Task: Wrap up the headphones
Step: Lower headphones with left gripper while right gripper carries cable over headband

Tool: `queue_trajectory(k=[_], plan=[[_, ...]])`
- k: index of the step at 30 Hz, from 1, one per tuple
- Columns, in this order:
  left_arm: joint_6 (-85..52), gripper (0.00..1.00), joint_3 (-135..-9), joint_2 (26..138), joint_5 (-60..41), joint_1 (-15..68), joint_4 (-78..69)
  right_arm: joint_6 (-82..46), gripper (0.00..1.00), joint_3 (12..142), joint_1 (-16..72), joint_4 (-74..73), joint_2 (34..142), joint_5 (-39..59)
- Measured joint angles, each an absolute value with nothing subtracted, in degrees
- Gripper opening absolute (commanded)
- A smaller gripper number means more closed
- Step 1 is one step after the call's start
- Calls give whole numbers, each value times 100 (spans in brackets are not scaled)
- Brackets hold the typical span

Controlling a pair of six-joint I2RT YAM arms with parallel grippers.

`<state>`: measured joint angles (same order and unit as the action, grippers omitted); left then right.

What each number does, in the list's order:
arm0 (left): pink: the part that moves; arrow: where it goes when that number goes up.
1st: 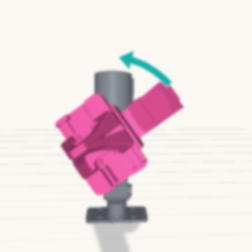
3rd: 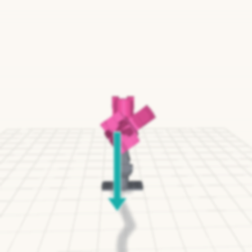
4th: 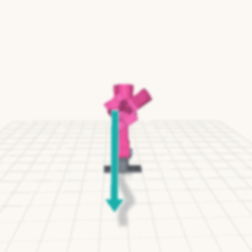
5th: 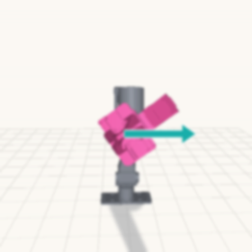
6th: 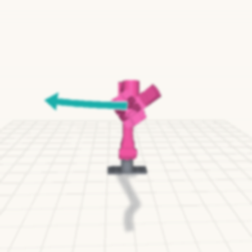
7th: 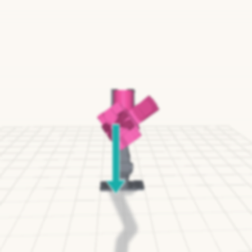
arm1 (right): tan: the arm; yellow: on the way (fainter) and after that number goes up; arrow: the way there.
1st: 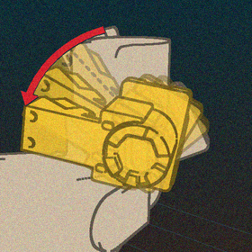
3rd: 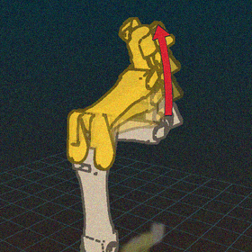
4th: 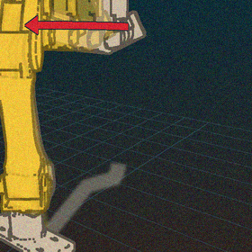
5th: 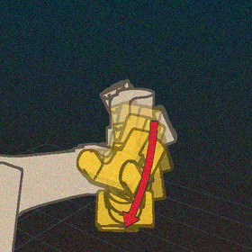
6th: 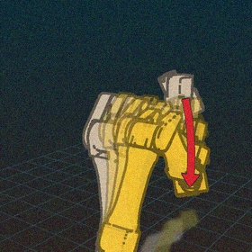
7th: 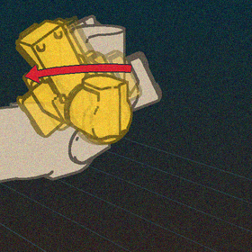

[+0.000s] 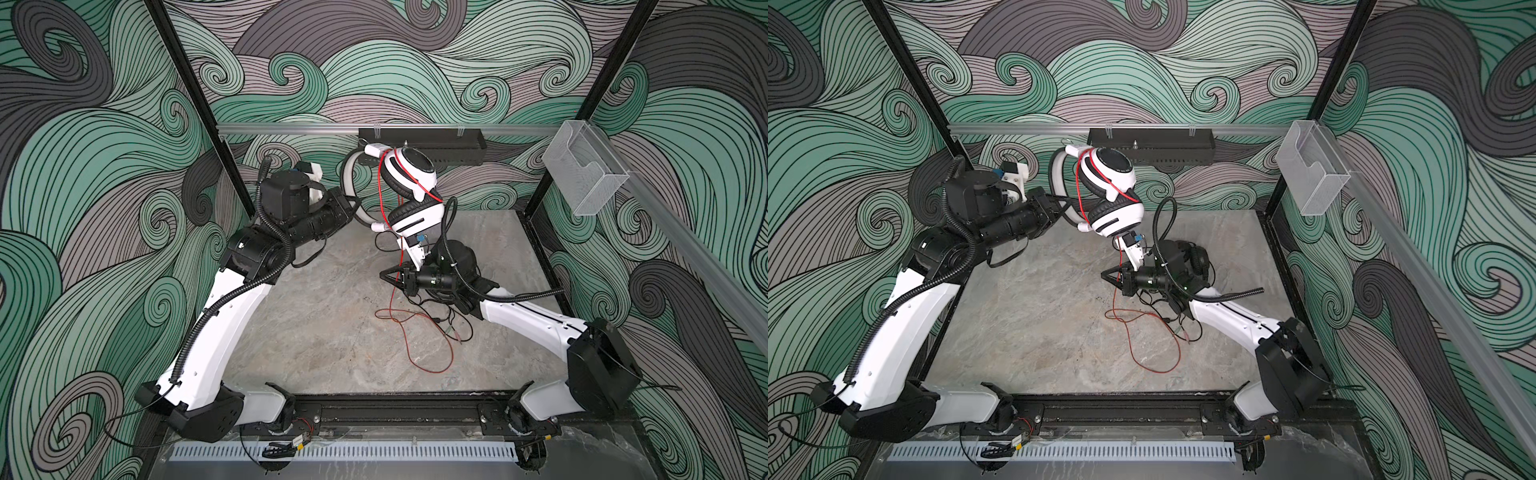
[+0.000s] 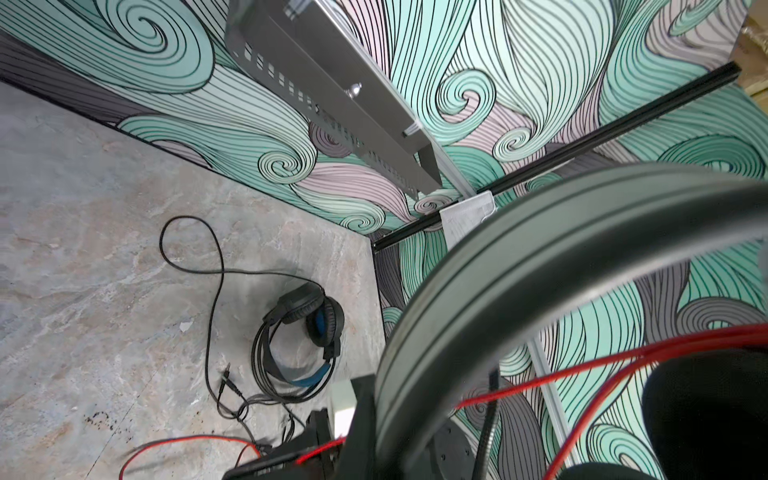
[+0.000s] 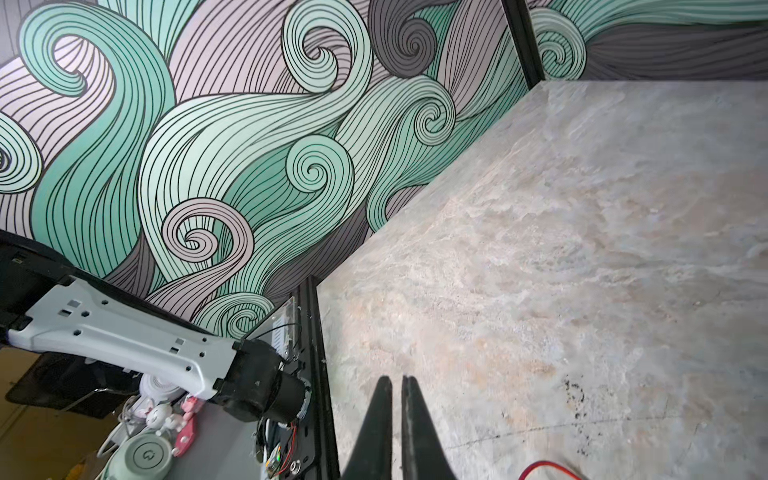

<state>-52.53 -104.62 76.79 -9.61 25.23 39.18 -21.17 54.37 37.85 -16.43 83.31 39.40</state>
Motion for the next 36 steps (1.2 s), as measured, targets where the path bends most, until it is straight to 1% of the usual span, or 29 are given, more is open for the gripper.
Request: queue_trajectory(k=[3, 6, 13, 17, 21, 27, 31, 36], plan=[[-5360, 0, -10634, 7850, -873, 2388, 3723, -1730, 3, 5404, 3927, -1000, 8084, 3745], [-5529, 0, -10615, 7902, -550, 2335, 3599, -1382, 0, 5395, 4047, -351, 7784, 3450], [-5828, 0, -10250, 7887, 657, 2338, 3481, -626, 0, 5437, 4134, 1352, 6873, 2320], [-5850, 0, -10186, 7940, 1164, 2340, 3607, -209, 0, 5813, 4530, 2311, 6626, 1546], [-5833, 0, -10186, 8051, 1540, 2388, 3645, 217, 0, 6696, 5116, 3282, 6825, 707], [-5570, 0, -10184, 8261, 2316, 2718, 3647, 766, 0, 8318, 5793, 4609, 7612, -183], [-5133, 0, -10003, 8359, 2871, 2998, 3638, 1026, 0, 9542, 6020, 5408, 8165, -416], [-4388, 0, -9435, 8348, 3079, 3212, 3649, 1157, 0, 10803, 6031, 6051, 8632, -486]])
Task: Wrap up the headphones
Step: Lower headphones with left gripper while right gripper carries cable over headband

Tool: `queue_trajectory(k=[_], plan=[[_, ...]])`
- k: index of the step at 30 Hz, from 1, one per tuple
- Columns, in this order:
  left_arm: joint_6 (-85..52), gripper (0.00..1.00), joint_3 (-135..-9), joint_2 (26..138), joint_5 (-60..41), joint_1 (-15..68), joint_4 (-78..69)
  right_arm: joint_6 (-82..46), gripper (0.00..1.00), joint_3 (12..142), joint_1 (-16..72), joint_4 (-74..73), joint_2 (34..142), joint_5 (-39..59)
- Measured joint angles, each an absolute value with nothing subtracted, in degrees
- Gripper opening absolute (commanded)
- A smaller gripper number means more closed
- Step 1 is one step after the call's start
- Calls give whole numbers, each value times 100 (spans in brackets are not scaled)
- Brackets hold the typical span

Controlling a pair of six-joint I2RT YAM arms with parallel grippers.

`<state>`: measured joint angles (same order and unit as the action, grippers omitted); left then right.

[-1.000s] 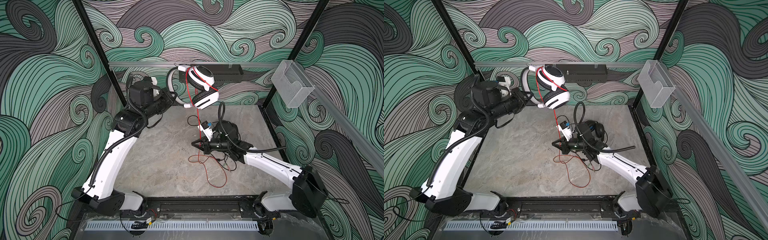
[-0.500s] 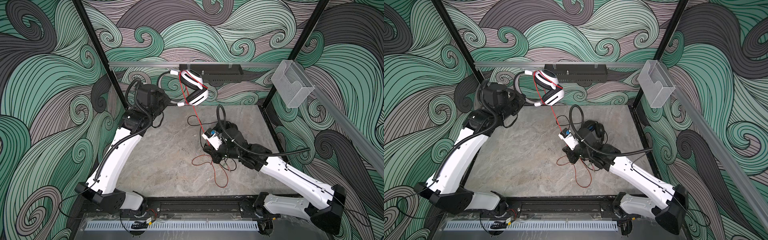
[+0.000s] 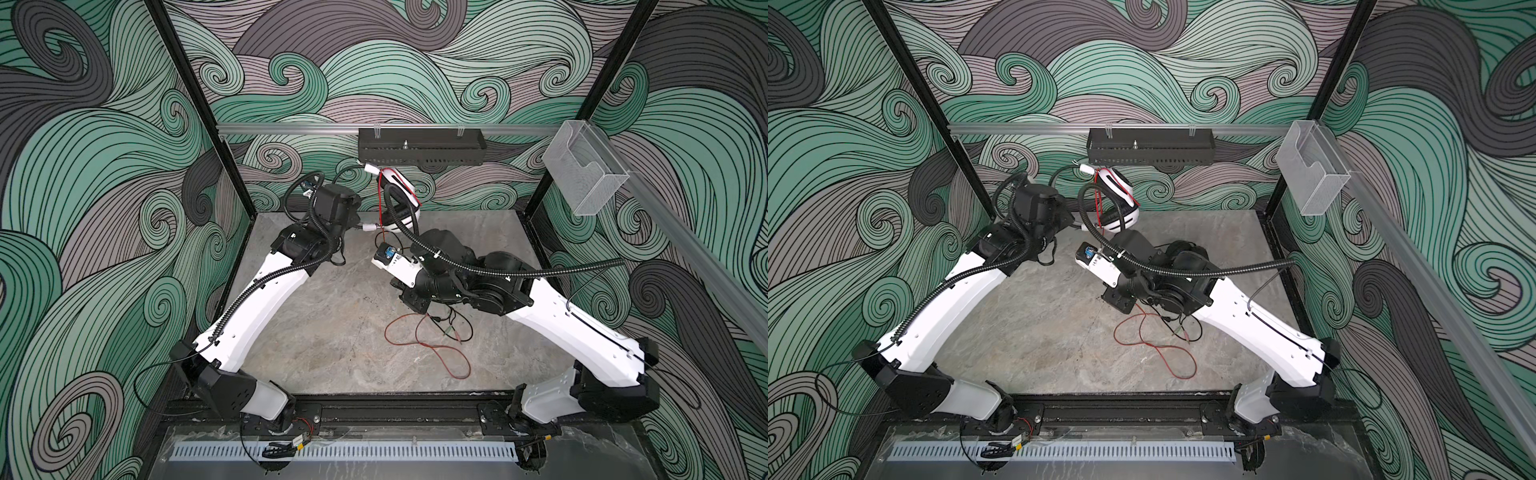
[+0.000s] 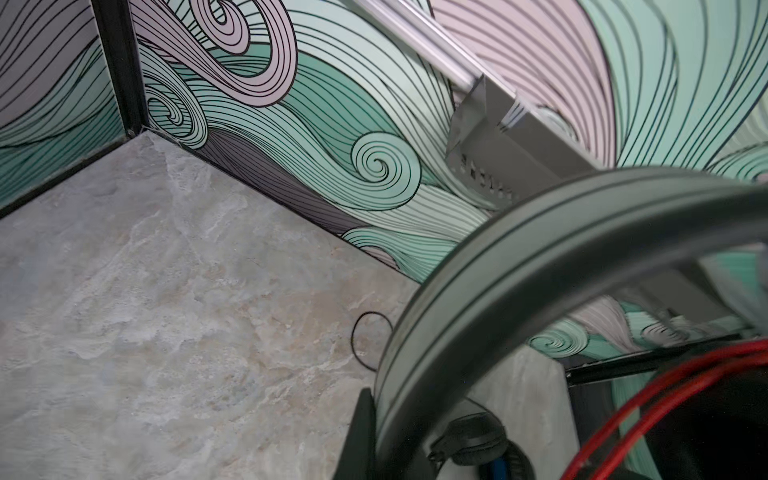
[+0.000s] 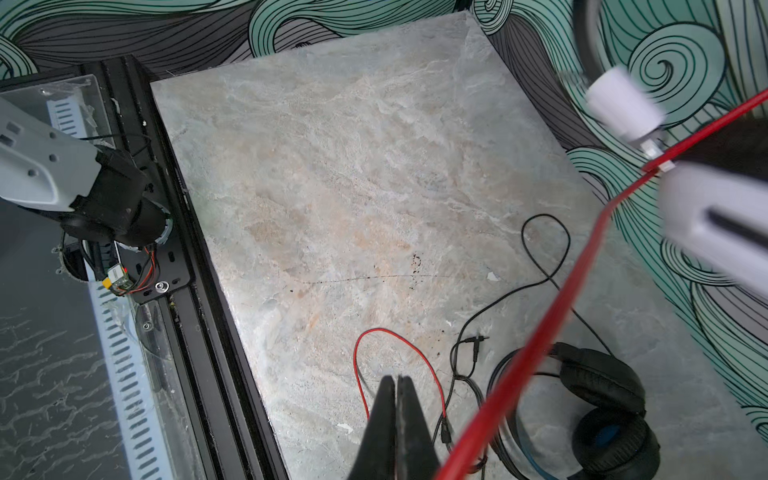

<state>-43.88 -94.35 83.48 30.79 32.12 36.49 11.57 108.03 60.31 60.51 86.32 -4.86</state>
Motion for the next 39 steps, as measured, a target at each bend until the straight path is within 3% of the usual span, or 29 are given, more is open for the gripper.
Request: queue_trajectory(k=[7, 18, 24, 30, 39], plan=[[-3074, 0, -9236, 8217, 2635, 3321, 4027, 1586, 0, 12586, 6027, 6958, 9358, -982], [-1162, 0, -8892, 7537, 1712, 3363, 5201, 2244, 0, 12433, 5948, 7299, 9389, -2755], [-812, 0, -8978, 7310, 956, 3363, 5500, 2399, 6, 12121, 5857, 7091, 9376, -3417], [-895, 0, -8862, 6997, 224, 3363, 5474, 2309, 8, 11474, 5468, 6611, 9085, -3288], [-1219, 0, -8676, 6899, -565, 3363, 5282, 2180, 18, 9682, 4783, 5227, 7647, -2408]])
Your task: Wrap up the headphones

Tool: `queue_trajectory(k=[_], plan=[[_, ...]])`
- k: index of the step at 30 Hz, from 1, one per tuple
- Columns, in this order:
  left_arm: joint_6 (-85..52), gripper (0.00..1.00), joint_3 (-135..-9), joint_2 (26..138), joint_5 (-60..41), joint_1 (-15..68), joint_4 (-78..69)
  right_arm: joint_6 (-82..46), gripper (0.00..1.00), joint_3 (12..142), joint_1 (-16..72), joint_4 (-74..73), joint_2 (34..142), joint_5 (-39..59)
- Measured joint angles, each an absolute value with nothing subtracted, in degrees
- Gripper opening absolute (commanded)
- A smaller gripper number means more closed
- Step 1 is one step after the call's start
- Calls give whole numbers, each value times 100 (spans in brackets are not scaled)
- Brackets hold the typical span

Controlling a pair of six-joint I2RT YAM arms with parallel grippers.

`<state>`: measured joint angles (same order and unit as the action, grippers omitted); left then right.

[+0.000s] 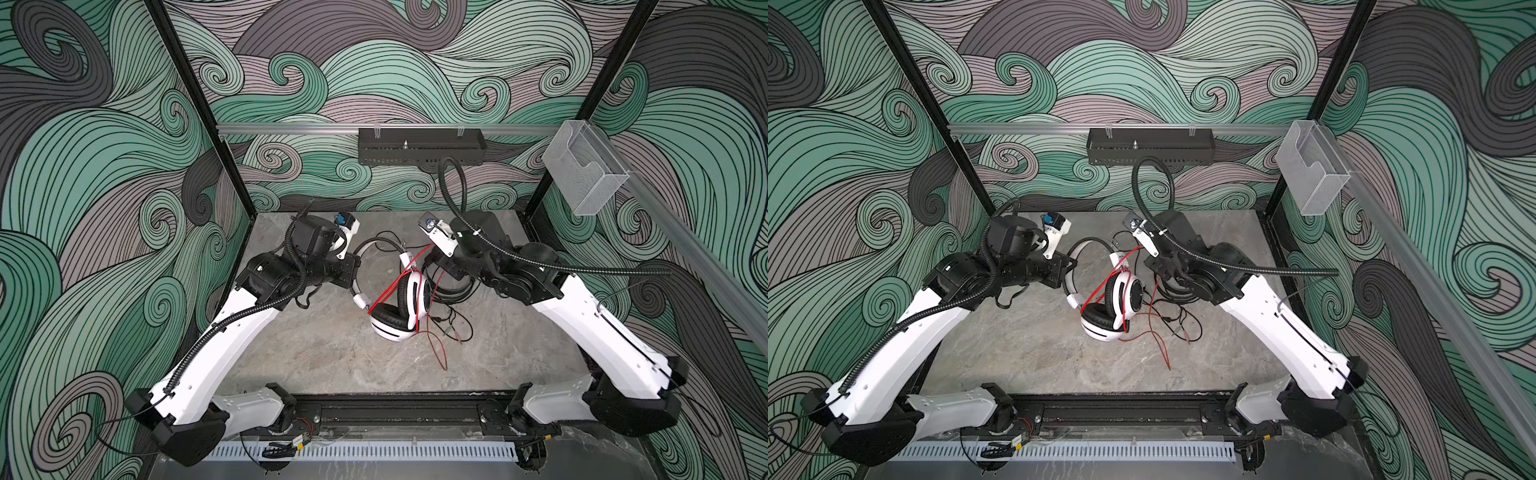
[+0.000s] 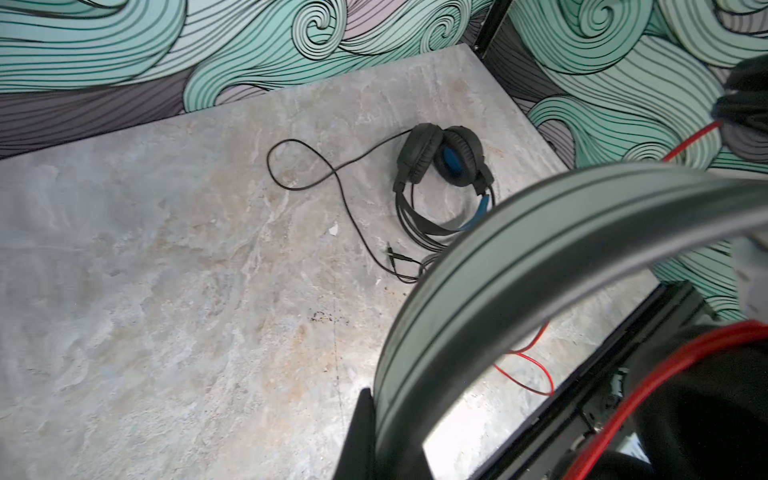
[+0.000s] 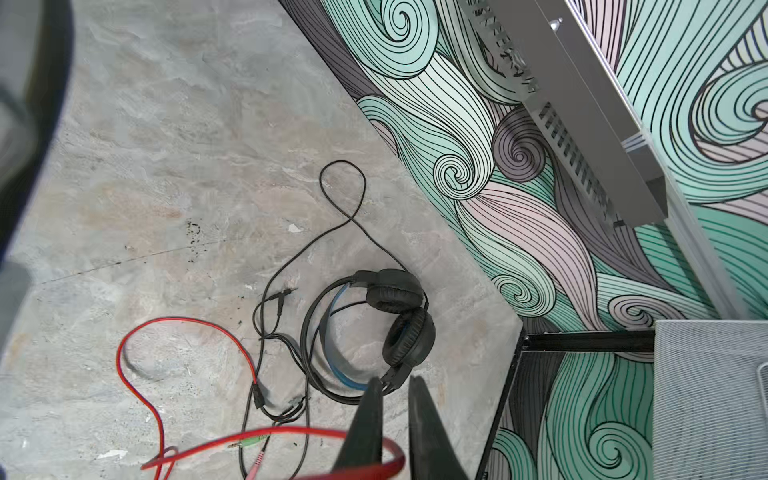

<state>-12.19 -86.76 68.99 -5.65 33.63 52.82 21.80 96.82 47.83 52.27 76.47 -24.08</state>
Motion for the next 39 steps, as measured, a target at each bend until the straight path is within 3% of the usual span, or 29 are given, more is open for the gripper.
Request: queue_trajectory(k=[7, 14, 21, 23, 39], plan=[[-1651, 0, -8731, 6851, -1120, 3363, 4956, 2053, 22, 8309, 4593, 3835, 7037, -1184], [-2239, 0, -9063, 6838, -1492, 3363, 4582, 1271, 19, 7295, 4038, 2602, 6685, -132], [-2526, 0, -9227, 6796, -1584, 3363, 4287, 285, 4, 6785, 3315, 1627, 6458, 655], [-2532, 0, -9233, 6796, -1557, 3363, 4287, 62, 0, 6731, 3105, 1474, 6386, 801], [-2663, 0, -9233, 6796, -1437, 3363, 4215, -449, 0, 6635, 2650, 1079, 6272, 941]])
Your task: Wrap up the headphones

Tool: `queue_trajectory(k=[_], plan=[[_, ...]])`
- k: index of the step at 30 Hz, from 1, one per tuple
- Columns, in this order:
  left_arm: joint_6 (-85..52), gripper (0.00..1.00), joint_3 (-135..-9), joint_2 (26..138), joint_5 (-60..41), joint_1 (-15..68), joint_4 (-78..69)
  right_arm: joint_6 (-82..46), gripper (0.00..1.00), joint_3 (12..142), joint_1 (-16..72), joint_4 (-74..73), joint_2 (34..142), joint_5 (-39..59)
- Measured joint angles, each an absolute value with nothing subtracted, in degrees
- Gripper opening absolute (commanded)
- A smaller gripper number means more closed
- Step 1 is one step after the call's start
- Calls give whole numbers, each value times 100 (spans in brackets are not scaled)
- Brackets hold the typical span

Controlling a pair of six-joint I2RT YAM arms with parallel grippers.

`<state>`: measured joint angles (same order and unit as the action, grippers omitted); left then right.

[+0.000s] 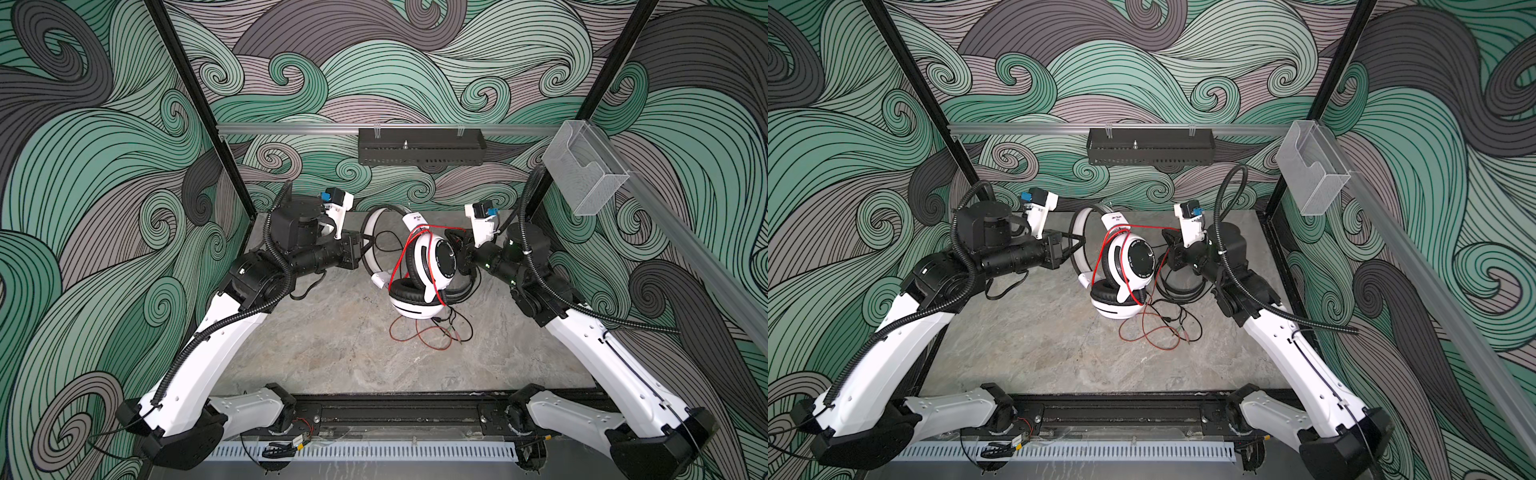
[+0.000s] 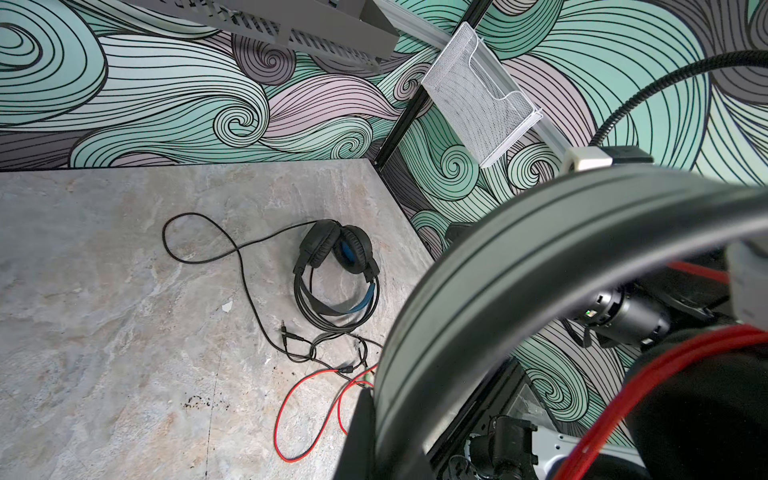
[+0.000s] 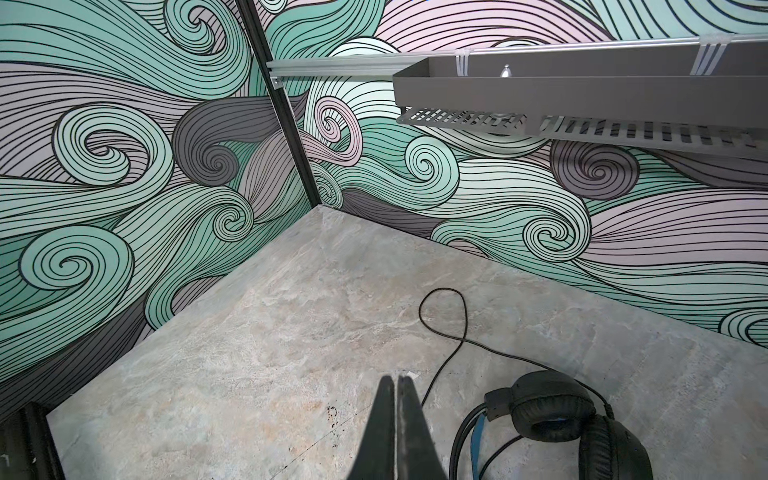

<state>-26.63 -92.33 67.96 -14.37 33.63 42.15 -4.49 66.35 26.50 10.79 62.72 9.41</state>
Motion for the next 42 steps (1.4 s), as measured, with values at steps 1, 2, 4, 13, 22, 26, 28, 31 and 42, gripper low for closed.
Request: queue_trajectory(k=[1, 2, 4, 13, 22, 26, 28, 31, 42], plan=[[-2665, 0, -9233, 6796, -1435, 3363, 4213, -495, 0, 6613, 2591, 1044, 6257, 939], [-2665, 0, -9233, 6796, -1435, 3363, 4206, -526, 0, 6593, 2508, 1028, 6235, 937], [-2665, 0, -9227, 6796, -1433, 3363, 4200, -598, 0, 6589, 2375, 1011, 6193, 928], [-2700, 0, -9179, 6803, -1446, 3363, 4139, -707, 10, 6569, 2331, 906, 6276, 982], [-3127, 0, -10084, 7207, -1619, 3363, 3868, -1258, 25, 6324, 2438, -204, 6672, 1734], [-3361, 0, -10718, 7441, -1658, 3363, 3686, -1559, 28, 6423, 2655, -803, 7155, 2115], [-3463, 0, -10982, 7544, -1660, 3363, 3599, -1715, 28, 6425, 2749, -1022, 7338, 2235], [-3603, 0, -11325, 7717, -1662, 3363, 3474, -1911, 28, 6425, 2867, -1284, 7542, 2366], [-3977, 0, -11843, 8071, -1509, 3352, 3356, -2366, 24, 5837, 3052, -2091, 7843, 2687]])
